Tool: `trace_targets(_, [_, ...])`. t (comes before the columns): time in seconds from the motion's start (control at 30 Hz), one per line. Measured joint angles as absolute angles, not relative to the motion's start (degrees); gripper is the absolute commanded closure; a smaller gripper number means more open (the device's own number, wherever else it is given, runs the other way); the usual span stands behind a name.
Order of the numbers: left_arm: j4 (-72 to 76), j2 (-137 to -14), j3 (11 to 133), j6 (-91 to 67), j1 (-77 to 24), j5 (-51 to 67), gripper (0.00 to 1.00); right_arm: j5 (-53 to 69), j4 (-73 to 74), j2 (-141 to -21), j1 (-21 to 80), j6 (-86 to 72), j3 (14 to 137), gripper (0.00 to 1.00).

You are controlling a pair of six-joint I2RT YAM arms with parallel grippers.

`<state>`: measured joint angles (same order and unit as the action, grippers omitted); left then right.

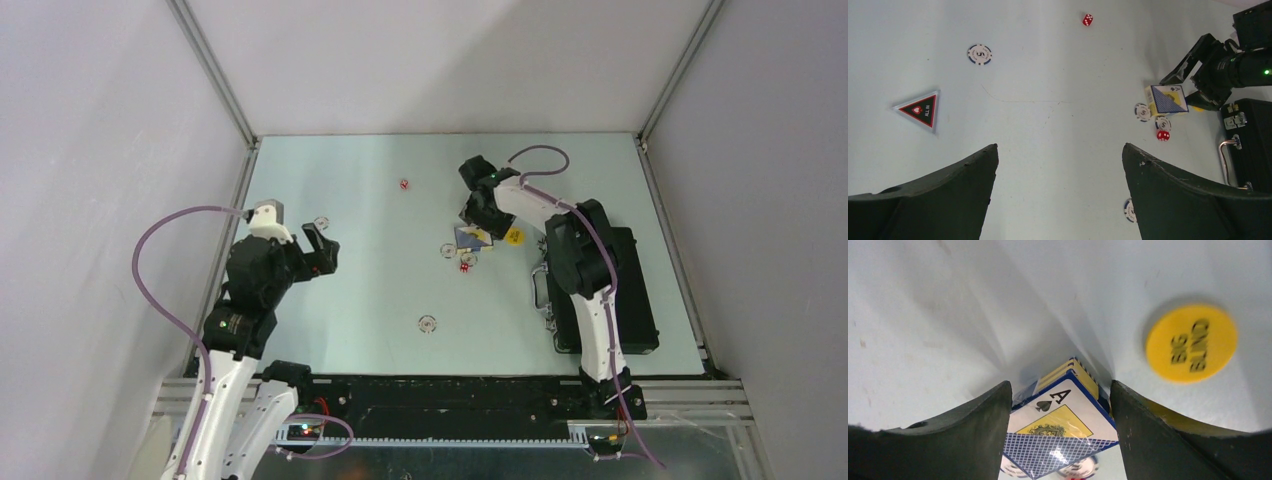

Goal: Pack up texas hold em set

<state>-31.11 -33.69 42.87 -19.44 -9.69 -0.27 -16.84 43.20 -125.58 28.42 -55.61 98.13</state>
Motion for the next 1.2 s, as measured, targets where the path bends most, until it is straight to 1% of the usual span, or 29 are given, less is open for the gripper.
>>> trace_targets(0.27, [-31.4, -31.66, 41.91, -19.4, -10.04, 0.25, 0.02, -16.32, 38.37, -118.52, 34.48, -62.59, 86.89, 0.2])
trace_targets(0.8, [-31.42, -31.59, 41.91, -19.31, -10.41, 0.36, 0.02, -20.12, 30.72, -107.53, 44.05, -72.88, 70.19, 0.18])
trace_targets(0.97, [-31.42, -31.59, 41.91, -19.05, -10.55, 0.45, 0.02, -20.88, 29.28, -104.73, 46.85, -74.72, 66.41, 0.18])
trace_targets(1.2, [-31.42, -31.57, 41.91, -18.98, -10.63, 0.58, 0.02, -22.72, 30.52, -103.07, 50.83, -75.9, 64.69, 0.18])
